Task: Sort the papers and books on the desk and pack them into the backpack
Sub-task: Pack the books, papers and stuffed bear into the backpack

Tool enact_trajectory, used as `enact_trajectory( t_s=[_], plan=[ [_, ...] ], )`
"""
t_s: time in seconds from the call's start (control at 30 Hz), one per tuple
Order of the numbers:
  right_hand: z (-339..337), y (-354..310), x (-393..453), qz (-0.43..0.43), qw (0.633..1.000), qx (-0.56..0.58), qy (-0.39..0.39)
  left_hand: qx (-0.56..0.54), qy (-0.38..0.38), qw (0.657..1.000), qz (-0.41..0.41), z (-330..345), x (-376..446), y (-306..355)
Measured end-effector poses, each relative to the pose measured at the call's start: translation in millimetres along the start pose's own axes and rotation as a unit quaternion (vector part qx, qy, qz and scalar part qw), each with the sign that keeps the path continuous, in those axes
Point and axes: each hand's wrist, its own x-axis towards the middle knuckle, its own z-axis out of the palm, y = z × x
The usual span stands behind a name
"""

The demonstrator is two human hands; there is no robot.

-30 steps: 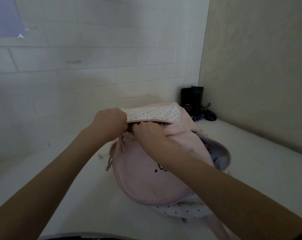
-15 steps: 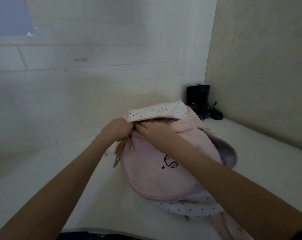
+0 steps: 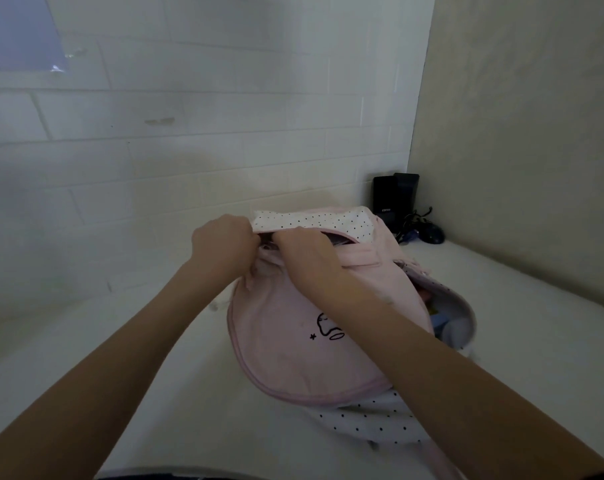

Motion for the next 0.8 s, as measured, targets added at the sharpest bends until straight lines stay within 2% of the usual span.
enact_trajectory(
  t_s=[0.07, 0.2, 0.33, 0.4, 0.47, 0.57, 0.67, 0.73, 0.8],
  plan=[
    [-4.1, -2.2, 2.6, 0.009, 1.000, -0.007, -0.013, 0.037, 0.004, 0.999, 0.015, -0.2, -2.2, 1.6],
    [-5.1, 3.0, -1.5, 0.004, 1.000, -0.018, -0.016, 0.023, -0.002, 0.999, 0.024, -4.6, -1.7, 2.7],
    [9.7, 22.5, -17.6, -0.087, 0.993, 0.018, 0.079, -0.031, -0.011, 0.999, 0.023, -4.7, -5.9, 7.0],
    [23.1, 32.5, -29.0, -0.126, 0.983, -0.005, 0.135, -0.051, -0.019, 0.998, 0.024, -1.0, -8.2, 7.0],
    [30.4, 37.2, -35.0, -0.148, 0.978, -0.003, 0.149, -0.058, -0.017, 0.998, 0.022, 0.7, -10.5, 7.7],
    [20.6, 43.4, -35.3, -0.108, 0.984, 0.120, 0.079, -0.052, -0.012, 0.998, 0.019, 0.0, -11.1, 9.2],
    [2.5, 48.4, -36.6, -0.088, 0.969, 0.224, -0.050, -0.042, -0.007, 0.999, 0.026, -1.1, -11.7, 9.1],
    [-4.9, 49.7, -32.2, -0.091, 0.966, 0.204, -0.132, -0.034, -0.011, 0.999, 0.036, -1.0, -12.4, 10.8],
    [-5.2, 49.8, -24.0, -0.055, 0.960, 0.201, -0.187, -0.021, -0.017, 0.999, 0.046, -0.5, -14.1, 12.9]
  ],
)
